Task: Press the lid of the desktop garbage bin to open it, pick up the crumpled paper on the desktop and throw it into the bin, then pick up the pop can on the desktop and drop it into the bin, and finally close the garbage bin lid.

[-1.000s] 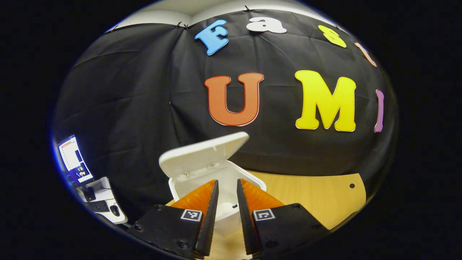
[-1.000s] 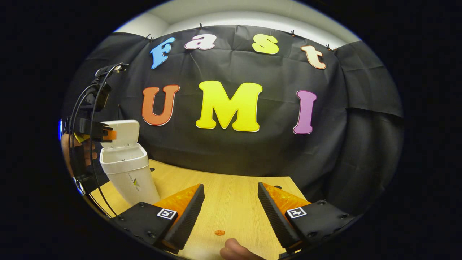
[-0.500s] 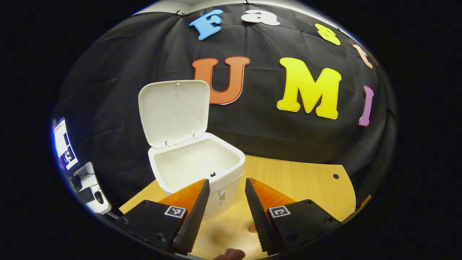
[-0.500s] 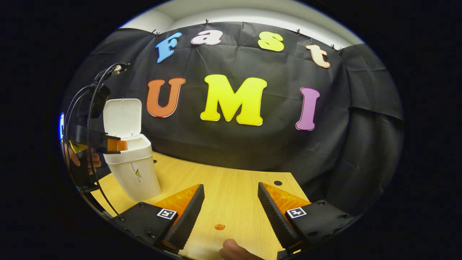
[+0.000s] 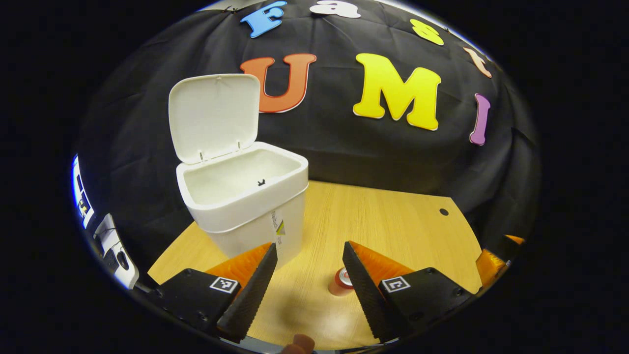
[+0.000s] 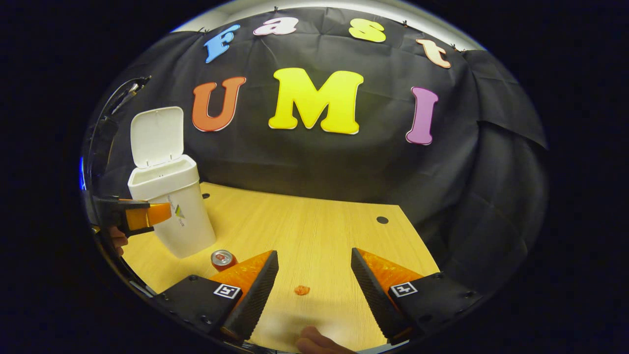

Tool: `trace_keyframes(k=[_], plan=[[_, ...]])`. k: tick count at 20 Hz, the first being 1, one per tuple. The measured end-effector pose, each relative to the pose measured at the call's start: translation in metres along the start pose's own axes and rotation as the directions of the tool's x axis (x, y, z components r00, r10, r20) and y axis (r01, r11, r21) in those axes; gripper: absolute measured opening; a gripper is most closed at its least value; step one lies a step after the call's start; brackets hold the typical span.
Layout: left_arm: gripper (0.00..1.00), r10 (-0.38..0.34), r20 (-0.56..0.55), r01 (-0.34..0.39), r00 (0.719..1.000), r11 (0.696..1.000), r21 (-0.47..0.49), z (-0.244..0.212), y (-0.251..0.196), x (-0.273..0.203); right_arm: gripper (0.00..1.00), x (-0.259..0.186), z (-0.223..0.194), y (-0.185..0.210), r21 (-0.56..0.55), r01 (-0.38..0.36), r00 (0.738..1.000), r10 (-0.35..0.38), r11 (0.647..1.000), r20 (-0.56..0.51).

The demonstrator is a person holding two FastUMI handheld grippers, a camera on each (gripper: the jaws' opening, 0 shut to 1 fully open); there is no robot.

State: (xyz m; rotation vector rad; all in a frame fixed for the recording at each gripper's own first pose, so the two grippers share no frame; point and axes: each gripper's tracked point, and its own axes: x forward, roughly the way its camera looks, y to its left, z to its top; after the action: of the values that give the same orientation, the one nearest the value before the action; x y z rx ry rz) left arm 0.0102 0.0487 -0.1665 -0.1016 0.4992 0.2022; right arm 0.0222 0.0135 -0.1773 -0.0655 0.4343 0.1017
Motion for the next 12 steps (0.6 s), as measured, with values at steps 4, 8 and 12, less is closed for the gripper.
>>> trace_keyframes(k=[4,8,12], plan=[[0.91,0.043,-0.112,-0.042,0.993,0.999,0.006,-0.043,0.008,0.005,0.94,0.028,-0.039,0.017,-0.011,-0.055,0.994,0.054,0.998,-0.096],[0.93,0.068,-0.183,-0.062,0.981,0.997,0.039,-0.071,0.014,0.006,0.94,0.06,-0.078,0.022,-0.004,-0.065,0.978,0.062,0.998,-0.198],[0.93,0.052,-0.202,-0.036,0.978,0.996,0.08,-0.081,0.007,0.01,0.94,0.093,-0.113,0.018,0.014,-0.05,0.952,0.052,0.999,-0.3]])
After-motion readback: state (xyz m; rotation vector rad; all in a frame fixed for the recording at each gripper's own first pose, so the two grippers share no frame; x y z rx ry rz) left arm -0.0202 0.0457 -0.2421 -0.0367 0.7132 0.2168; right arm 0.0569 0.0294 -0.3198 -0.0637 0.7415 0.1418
